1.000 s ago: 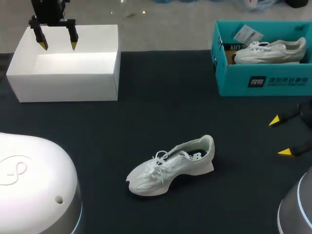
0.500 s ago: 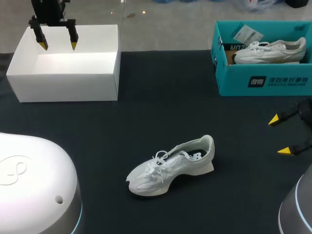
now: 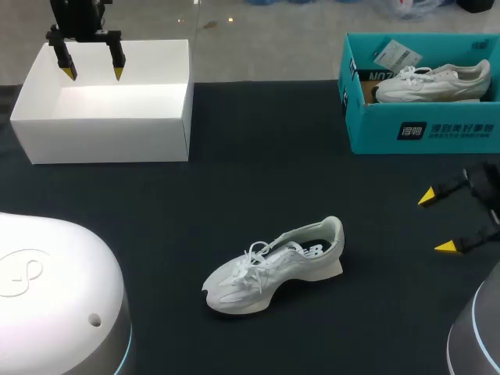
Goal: Take the shoe out of the shoebox, open the shoe tongue, remove and reinsert the insole, then place the shoe into the shoebox
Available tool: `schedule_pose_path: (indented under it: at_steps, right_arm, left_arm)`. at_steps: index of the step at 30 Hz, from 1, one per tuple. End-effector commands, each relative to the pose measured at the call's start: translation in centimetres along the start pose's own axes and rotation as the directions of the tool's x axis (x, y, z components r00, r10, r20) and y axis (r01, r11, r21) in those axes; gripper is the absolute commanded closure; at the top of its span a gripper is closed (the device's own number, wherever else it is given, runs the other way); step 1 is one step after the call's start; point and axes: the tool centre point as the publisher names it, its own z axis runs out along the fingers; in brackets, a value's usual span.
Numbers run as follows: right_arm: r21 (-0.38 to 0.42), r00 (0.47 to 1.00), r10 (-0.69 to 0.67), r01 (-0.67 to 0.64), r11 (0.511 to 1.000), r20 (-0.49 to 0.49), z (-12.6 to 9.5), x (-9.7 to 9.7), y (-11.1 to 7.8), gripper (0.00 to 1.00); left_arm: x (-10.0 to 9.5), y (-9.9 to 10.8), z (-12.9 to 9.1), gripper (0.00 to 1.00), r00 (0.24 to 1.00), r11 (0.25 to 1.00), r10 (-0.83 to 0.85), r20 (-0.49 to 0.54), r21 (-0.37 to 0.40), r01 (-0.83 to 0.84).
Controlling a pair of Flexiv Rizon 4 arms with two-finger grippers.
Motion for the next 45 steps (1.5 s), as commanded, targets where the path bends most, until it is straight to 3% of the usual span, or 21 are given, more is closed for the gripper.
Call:
schedule_pose_path:
  at_steps: [1, 11, 18, 22, 25, 32, 39, 45]
  right_arm:
    - [-0.008, 0.999, -0.026, 0.026, 1.000, -0.043, 2.8, -1.4, 0.9, 0.00]
    - [-0.018, 0.988, -0.082, 0.080, 0.997, -0.128, 8.0, -2.1, 3.2, 0.00]
    - [-0.007, 0.990, -0.059, 0.058, 0.998, -0.127, 10.8, -2.7, 3.4, 0.00]
    - [-0.082, 0.989, -0.069, 0.059, 0.995, -0.132, 12.3, -3.0, 3.0, 0.00]
    - [-0.067, 0.986, -0.072, 0.062, 0.996, -0.152, 13.2, -3.3, 2.7, 0.00]
    - [-0.065, 0.989, -0.071, 0.063, 0.996, -0.131, 13.7, -4.4, 2.7, 0.00]
    - [-0.090, 0.993, -0.025, 0.014, 0.996, -0.118, 13.7, -4.2, 3.0, 0.00]
    - [-0.054, 0.995, -0.011, 0.006, 0.999, -0.101, 13.7, -3.9, 2.9, 0.00]
  left_arm:
    - [0.0, 0.0, 0.0, 0.00, 1.000, 1.000, 0.000, 0.000, 0.000, 0.000]
    - [0.0, 0.0, 0.0, 0.00, 1.000, 1.000, 0.000, 0.000, 0.000, 0.000]
    - [0.0, 0.0, 0.0, 0.00, 1.000, 1.000, 0.000, 0.000, 0.000, 0.000]
    - [0.0, 0.0, 0.0, 0.00, 1.000, 1.000, 0.000, 0.000, 0.000, 0.000]
    - [0.0, 0.0, 0.0, 0.00, 1.000, 1.000, 0.000, 0.000, 0.000, 0.000]
    - [0.0, 0.0, 0.0, 0.00, 1.000, 1.000, 0.000, 0.000, 0.000, 0.000]
    - [0.0, 0.0, 0.0, 0.00, 1.000, 1.000, 0.000, 0.000, 0.000, 0.000]
    - [0.0, 0.0, 0.0, 0.00, 1.000, 1.000, 0.000, 0.000, 0.000, 0.000]
